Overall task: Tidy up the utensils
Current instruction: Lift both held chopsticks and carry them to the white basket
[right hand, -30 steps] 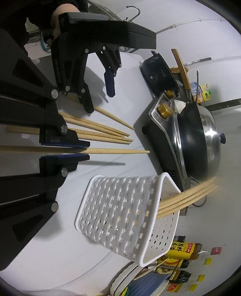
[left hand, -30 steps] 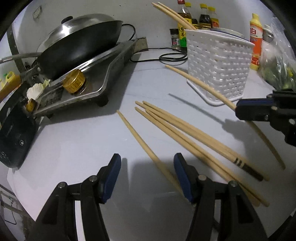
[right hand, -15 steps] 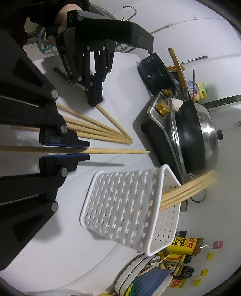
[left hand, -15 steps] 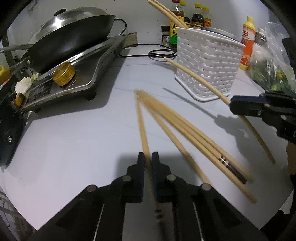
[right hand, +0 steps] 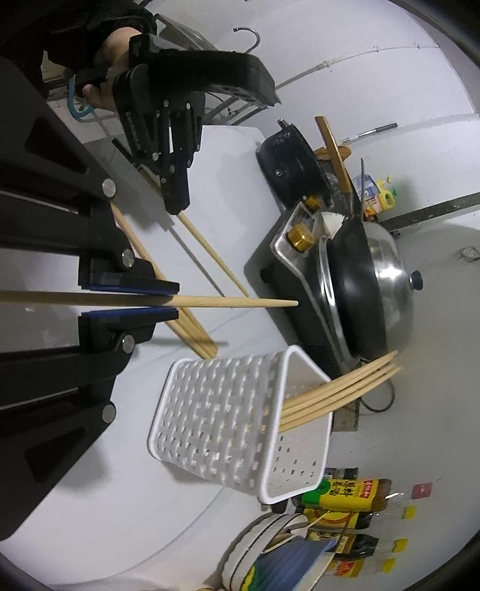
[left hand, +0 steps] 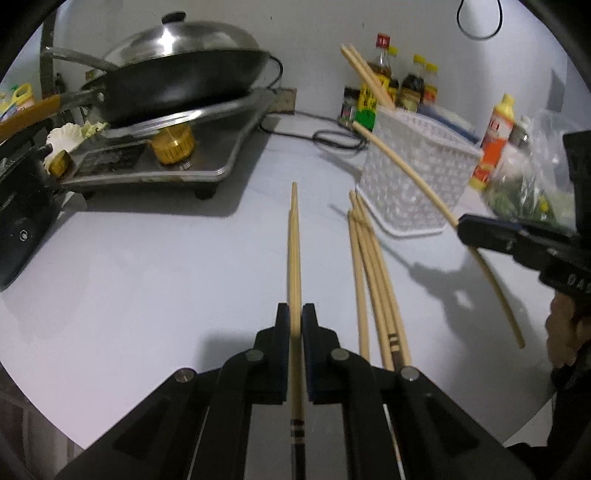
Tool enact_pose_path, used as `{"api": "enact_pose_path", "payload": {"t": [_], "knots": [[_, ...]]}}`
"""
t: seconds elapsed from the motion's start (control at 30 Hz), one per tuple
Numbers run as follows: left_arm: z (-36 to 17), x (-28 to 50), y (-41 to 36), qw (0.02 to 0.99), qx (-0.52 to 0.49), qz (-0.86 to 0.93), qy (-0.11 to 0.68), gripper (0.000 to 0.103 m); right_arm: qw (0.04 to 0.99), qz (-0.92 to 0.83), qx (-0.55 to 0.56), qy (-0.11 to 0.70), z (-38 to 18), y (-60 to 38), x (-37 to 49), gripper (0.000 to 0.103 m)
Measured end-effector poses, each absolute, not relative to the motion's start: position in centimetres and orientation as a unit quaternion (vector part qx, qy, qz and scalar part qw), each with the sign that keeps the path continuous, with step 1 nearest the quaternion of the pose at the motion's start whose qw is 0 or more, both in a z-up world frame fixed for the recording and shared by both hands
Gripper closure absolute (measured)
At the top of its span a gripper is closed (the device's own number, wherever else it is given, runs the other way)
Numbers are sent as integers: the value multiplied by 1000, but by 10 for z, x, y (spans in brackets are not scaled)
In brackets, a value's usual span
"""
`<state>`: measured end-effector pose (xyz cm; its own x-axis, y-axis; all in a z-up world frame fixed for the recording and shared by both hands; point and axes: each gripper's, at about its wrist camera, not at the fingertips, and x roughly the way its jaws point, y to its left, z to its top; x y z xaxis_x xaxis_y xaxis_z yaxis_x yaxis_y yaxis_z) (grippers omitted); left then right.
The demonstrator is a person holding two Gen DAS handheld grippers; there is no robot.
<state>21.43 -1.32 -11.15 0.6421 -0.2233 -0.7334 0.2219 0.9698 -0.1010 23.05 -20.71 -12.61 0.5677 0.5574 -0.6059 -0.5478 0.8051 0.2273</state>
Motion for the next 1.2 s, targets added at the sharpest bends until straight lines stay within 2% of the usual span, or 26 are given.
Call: {"api": "enact_pose_path", "payload": {"t": [0.67,1.2], "knots": [[-46,197,-12,936,-37,-144,320,97,907,313,-6,281,-62,-232,230,97],[-9,212,-16,954,-50,-135,264,97,925,290,-8,246,-27,-267,265,97]]}}
